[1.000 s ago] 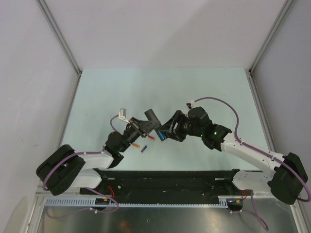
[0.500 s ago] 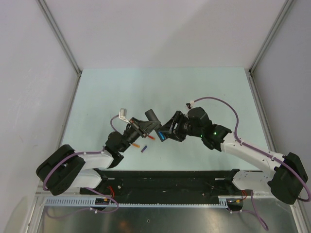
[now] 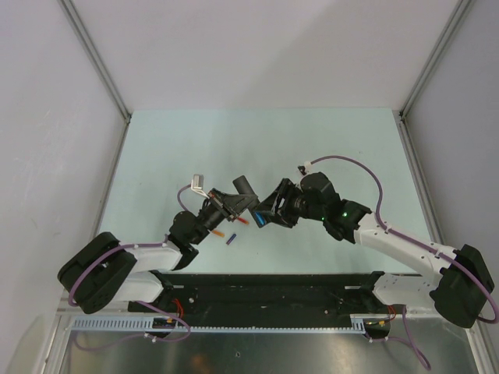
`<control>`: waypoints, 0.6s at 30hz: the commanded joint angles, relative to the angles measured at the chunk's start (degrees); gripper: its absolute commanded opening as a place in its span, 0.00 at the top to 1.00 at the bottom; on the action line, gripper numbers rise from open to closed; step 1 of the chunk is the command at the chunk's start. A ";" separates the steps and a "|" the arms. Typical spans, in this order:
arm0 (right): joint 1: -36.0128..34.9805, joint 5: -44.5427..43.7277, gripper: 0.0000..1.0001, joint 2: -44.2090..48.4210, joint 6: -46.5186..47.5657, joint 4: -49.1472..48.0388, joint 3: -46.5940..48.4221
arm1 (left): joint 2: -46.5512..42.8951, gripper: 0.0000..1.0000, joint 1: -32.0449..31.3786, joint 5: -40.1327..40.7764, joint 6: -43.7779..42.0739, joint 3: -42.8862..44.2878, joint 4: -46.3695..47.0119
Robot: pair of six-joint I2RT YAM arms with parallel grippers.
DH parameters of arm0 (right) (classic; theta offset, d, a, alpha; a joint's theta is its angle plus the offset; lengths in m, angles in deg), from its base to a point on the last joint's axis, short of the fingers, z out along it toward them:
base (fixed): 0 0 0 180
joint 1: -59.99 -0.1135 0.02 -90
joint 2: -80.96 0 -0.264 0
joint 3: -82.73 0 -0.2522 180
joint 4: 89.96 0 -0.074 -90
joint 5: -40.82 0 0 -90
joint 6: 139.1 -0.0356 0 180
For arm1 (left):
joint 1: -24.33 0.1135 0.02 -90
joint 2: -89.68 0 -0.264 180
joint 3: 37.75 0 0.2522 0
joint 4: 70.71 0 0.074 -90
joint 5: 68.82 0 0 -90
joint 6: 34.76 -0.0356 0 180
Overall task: Load the batteries into the remote control
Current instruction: Load the battery into the remote control.
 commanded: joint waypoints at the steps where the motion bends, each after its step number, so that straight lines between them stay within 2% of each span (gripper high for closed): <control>1: -1.05 1.11 0.43 0.47 2.07 4.19 -0.93 | -2.50 1.00 0.34 2.49 1.42 3.11 17.03; 18: -1.05 0.93 0.44 1.17 1.63 3.48 -2.68 | -2.94 1.00 0.78 3.02 4.85 4.78 17.03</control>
